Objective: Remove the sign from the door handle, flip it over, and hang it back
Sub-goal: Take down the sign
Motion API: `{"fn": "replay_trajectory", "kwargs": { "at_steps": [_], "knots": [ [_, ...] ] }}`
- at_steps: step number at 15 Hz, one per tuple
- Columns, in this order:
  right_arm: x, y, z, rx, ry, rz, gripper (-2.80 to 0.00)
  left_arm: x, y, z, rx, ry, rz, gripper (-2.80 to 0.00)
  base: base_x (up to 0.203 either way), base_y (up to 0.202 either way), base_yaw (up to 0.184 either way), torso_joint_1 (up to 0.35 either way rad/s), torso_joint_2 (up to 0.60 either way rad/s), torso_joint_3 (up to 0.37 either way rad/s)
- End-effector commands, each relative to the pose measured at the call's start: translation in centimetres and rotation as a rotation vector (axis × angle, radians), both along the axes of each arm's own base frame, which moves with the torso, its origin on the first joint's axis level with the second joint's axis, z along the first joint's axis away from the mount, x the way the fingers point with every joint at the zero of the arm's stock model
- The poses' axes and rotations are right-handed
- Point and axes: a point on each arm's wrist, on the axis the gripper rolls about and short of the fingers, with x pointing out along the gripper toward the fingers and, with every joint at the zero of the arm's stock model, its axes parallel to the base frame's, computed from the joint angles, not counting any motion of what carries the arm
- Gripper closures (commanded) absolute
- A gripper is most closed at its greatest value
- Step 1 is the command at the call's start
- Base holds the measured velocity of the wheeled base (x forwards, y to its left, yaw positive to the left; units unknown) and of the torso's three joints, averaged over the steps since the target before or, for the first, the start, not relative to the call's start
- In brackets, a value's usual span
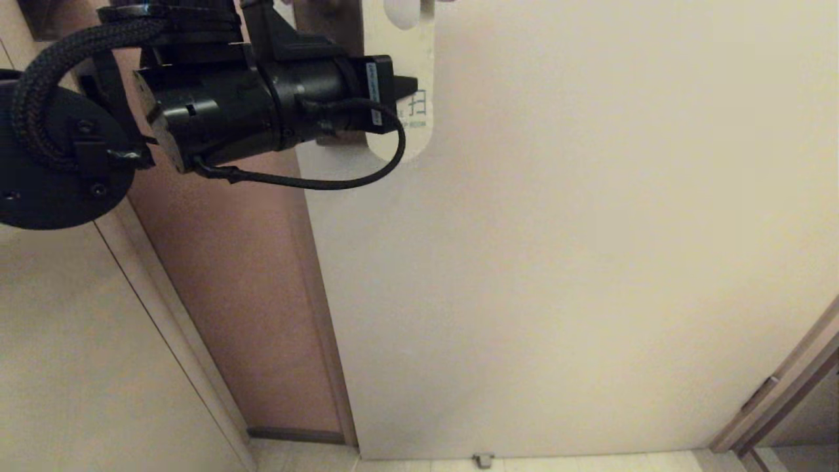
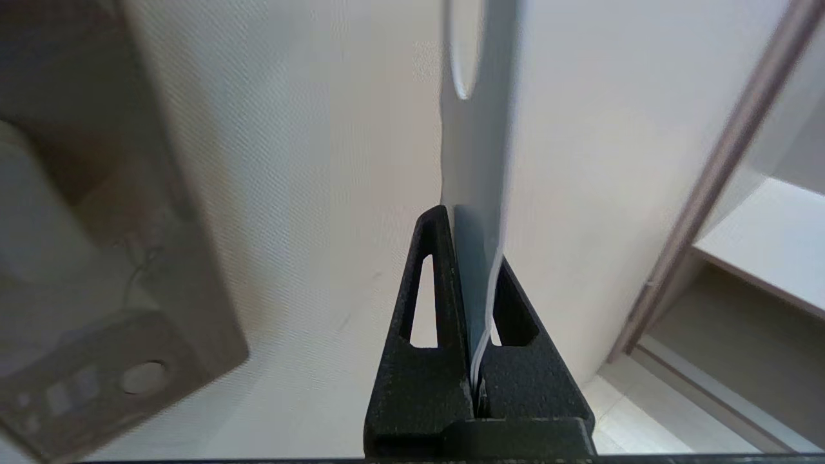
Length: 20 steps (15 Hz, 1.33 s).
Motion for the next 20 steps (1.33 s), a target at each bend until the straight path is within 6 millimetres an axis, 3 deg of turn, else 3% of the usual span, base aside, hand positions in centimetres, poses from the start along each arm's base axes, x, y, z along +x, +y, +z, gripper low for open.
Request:
{"fn": "replay_trajectory", "kwargs": {
  "at_steps": [1, 8, 20],
  "knots": [
    [0.0, 0.0, 0.0, -0.001, 0.000, 0.000, 0.00, 0.8, -1.1, -1.1, 0.020, 0.022, 0.020, 0.00, 0.000, 0.000, 0.000, 0.000, 0.00, 0.000],
    [0.0, 0.0, 0.0, -0.001, 0.000, 0.000, 0.00, 2.5, -3.2, -0.9, 0.001, -0.001, 0.149, 0.00, 0.000, 0.000, 0.000, 0.000, 0.00, 0.000],
    [0.0, 0.0, 0.0, -0.001, 0.000, 0.000, 0.00, 2.0, -4.5, -0.3, 0.012, -0.041, 0.118, 0.00, 0.000, 0.000, 0.000, 0.000, 0.00, 0.000]
  ]
}}
